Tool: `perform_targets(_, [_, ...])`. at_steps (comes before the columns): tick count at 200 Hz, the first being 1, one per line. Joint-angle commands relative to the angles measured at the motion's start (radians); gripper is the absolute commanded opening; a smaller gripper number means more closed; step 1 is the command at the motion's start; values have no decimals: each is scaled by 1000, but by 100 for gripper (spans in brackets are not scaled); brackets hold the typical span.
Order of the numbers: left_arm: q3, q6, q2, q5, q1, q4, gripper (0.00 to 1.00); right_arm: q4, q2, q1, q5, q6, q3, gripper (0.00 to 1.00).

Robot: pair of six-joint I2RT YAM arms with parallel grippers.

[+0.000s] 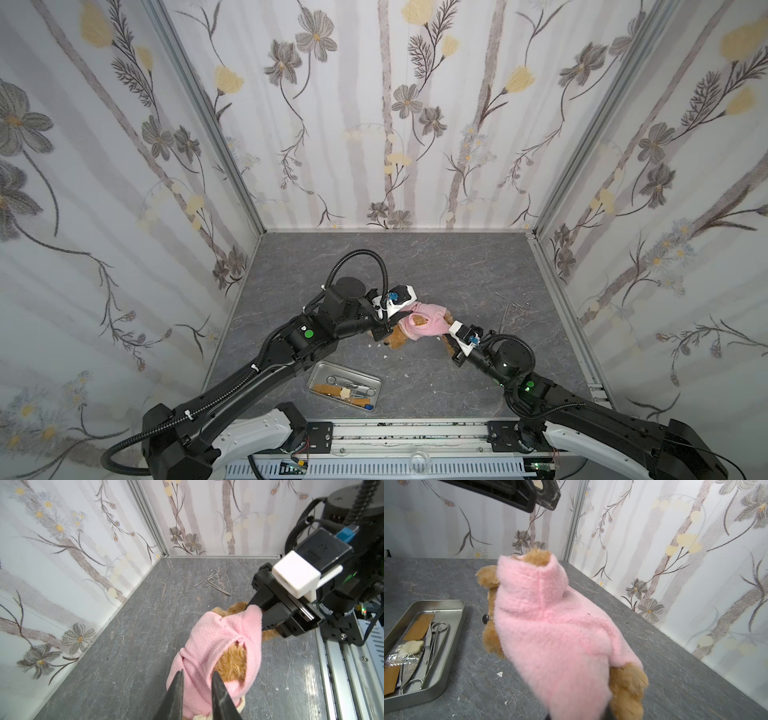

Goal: Dress the teddy bear

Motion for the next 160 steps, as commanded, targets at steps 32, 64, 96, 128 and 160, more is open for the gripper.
perform_targets(32, [69, 230, 91, -111, -62, -158, 11, -5, 19, 8, -2, -68, 24, 0])
perform_targets(64, [81, 256, 127, -107, -83, -185, 13, -7, 18, 8, 7, -65, 21, 0])
perform_targets(96, [85, 264, 135, -87, -87, -189, 19, -9, 16, 9, 18, -64, 18, 0])
perform_targets(128, [88, 259, 129, -52, -88, -192, 23, -11, 14, 8, 18, -62, 21, 0])
perform_targets(160, [92, 263, 117, -24, -88, -192, 25, -14, 11, 9, 20, -60, 22, 0])
